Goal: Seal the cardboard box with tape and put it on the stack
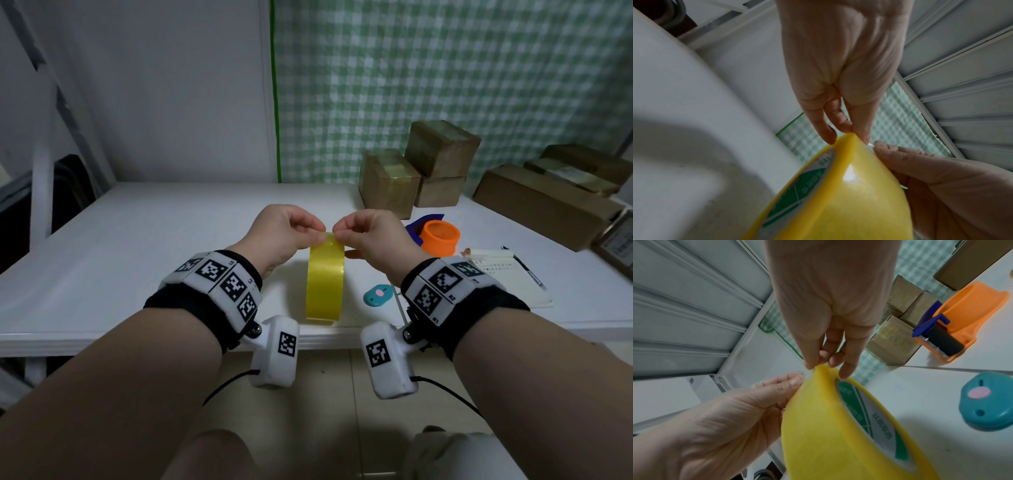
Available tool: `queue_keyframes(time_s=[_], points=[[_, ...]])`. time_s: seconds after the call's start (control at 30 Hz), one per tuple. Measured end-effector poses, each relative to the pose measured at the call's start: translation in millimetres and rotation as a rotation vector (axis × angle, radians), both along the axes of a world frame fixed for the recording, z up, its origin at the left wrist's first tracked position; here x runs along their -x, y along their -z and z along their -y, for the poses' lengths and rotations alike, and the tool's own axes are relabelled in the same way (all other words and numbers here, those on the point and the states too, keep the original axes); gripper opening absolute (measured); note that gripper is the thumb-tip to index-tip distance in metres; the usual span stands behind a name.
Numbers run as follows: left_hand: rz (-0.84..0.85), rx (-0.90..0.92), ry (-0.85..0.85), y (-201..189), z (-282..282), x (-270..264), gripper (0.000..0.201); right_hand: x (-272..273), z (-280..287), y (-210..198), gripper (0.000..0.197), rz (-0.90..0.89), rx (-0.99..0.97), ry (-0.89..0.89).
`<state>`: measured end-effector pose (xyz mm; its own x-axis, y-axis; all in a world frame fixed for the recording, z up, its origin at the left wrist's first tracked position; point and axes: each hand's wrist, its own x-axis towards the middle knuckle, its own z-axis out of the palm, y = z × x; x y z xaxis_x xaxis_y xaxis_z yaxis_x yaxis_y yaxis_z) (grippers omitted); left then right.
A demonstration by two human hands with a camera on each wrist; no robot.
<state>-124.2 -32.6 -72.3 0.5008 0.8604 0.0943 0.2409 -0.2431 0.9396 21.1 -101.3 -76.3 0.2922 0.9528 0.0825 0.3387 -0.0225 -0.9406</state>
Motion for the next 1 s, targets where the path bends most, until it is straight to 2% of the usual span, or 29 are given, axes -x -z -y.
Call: queue_keyframes(time_s=[0.3,0.47,0.63,0.7,1.0], points=[[-0.080,-0.117,0.024,-1,1,-2,0.019,5,-1,-5,0.021,0.158,0.038,0.019],[-0.169,-0.183,-0.028,0,3,-3,0.004,8,1,-7,0.010,0.211,0.034,0.009],[-0.181,-0.162,-0.036,-1,5,-3,0.018,8,2,-9,0.016,0.291,0.049,0.037],[-0.166,-0.143,-0.037,-3,6,-2,0.021,7,3,-9,0.021,0.290,0.067,0.045],[-0.176,-0.104,-0.071,-3,5,-6,0.026,5,2,-6,0.022,0.226,0.102,0.104]])
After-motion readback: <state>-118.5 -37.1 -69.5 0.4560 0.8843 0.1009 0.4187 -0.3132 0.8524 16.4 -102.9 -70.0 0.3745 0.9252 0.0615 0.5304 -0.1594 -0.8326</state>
